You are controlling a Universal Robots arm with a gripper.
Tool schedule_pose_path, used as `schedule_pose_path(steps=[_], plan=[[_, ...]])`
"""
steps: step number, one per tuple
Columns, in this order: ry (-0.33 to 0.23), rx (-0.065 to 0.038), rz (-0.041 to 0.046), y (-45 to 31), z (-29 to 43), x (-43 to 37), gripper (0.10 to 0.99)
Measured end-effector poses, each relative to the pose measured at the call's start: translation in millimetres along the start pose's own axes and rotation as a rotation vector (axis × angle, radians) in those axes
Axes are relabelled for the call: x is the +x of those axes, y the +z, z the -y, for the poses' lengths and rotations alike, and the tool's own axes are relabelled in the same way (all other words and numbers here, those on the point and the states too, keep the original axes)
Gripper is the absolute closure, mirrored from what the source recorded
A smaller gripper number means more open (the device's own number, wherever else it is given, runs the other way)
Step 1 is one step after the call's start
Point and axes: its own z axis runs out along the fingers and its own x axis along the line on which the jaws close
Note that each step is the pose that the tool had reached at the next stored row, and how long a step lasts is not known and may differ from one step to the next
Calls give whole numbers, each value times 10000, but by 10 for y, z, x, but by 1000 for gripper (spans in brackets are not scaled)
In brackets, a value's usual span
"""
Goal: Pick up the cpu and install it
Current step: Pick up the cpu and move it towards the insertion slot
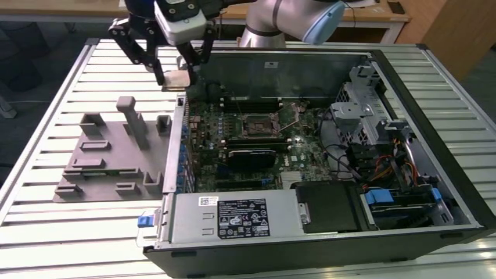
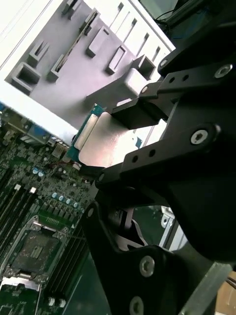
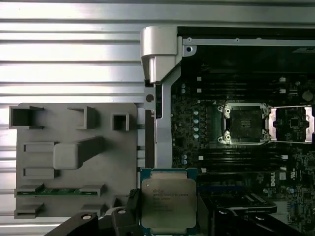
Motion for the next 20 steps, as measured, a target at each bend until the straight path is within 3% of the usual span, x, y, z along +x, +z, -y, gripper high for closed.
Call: schedule_pose_path(steps=[12, 20], plan=[[0, -1, -6, 28, -7, -388, 545], [-1, 0, -9, 68, -10, -593, 545]])
